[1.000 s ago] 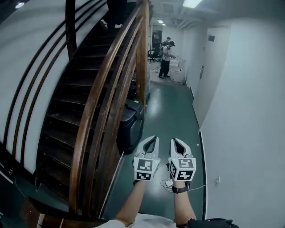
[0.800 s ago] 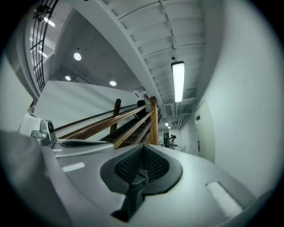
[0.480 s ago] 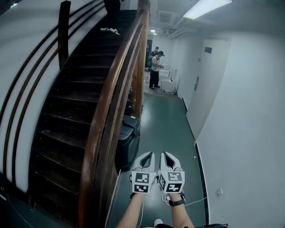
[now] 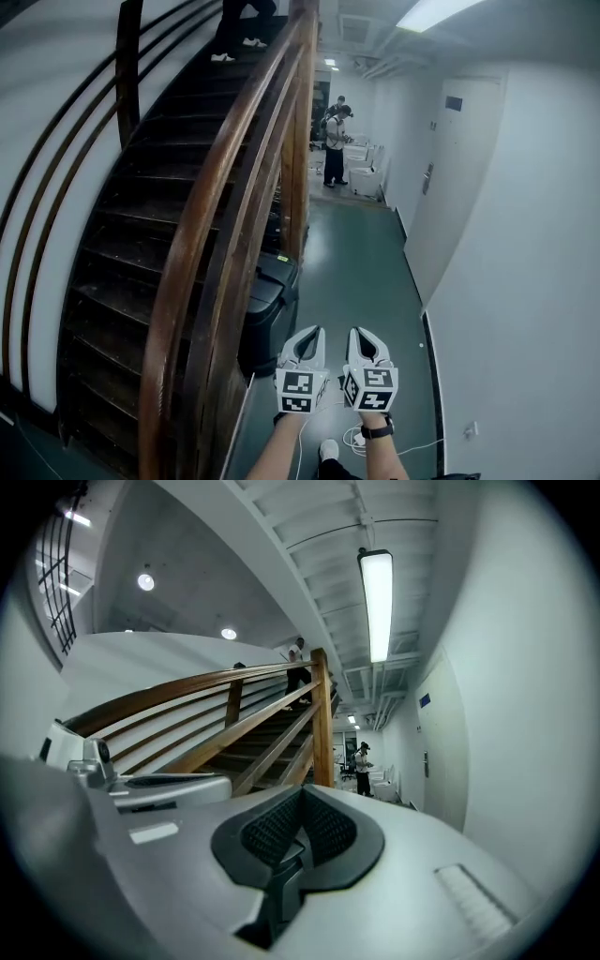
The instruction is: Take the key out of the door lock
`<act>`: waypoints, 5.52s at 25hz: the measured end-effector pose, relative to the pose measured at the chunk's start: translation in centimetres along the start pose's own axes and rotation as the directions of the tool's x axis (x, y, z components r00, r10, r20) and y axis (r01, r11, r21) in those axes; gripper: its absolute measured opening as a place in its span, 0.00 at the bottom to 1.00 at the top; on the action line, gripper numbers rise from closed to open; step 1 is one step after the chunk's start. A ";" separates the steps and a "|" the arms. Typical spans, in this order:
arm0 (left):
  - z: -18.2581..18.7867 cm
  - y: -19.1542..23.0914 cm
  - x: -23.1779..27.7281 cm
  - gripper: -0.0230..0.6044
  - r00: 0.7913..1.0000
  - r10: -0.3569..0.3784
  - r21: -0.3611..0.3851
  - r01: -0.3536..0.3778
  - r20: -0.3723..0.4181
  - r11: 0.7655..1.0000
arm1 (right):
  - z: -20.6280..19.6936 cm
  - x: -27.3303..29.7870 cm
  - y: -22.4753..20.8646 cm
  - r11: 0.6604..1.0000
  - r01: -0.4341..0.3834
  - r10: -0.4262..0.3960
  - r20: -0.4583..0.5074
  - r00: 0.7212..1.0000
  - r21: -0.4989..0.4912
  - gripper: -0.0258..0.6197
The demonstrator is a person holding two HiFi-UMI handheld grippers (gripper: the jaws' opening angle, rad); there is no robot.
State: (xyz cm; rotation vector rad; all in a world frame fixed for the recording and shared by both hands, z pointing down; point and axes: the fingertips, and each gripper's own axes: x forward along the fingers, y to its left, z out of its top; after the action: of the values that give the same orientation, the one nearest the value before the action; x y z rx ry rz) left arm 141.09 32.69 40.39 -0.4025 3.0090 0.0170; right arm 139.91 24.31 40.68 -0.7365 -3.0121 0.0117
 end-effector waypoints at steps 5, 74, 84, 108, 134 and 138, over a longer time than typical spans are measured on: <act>2.1 2.1 10.2 0.03 0.998 0.026 0.019 -0.027 0.050 0.999 | 3.4 8.1 -6.0 1.000 -0.026 0.027 0.073 0.997 -0.009 0.04; -6.3 16.5 86.4 0.04 0.999 -0.035 0.063 0.033 0.031 0.997 | 7.4 72.2 -46.4 0.979 -0.192 0.202 0.170 0.965 -0.075 0.05; -12.7 19.4 104.9 0.04 0.984 -0.172 0.026 0.173 -0.041 0.985 | 6.0 86.2 -55.0 0.993 -0.084 0.099 0.179 0.979 -0.086 0.05; -17.7 38.2 137.3 0.04 0.981 -0.174 0.048 0.178 -0.081 0.983 | 5.5 125.2 -65.0 0.995 -0.093 0.097 0.110 0.989 -0.036 0.05; -18.8 34.8 175.9 0.04 0.971 -0.236 0.079 0.239 -0.040 0.968 | 7.9 151.6 -93.4 0.997 -0.069 0.063 0.147 0.987 0.041 0.05; -22.8 30.5 182.7 0.04 0.924 -0.373 0.073 0.379 -0.080 0.922 | 4.9 152.9 -99.3 0.998 0.039 -0.044 0.126 0.991 0.048 0.05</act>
State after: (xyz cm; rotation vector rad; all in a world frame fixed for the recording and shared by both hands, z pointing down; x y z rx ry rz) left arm -44.51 13.80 43.59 -0.9811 2.9238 -0.1617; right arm -41.62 6.82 43.26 -0.6943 -3.1351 0.1301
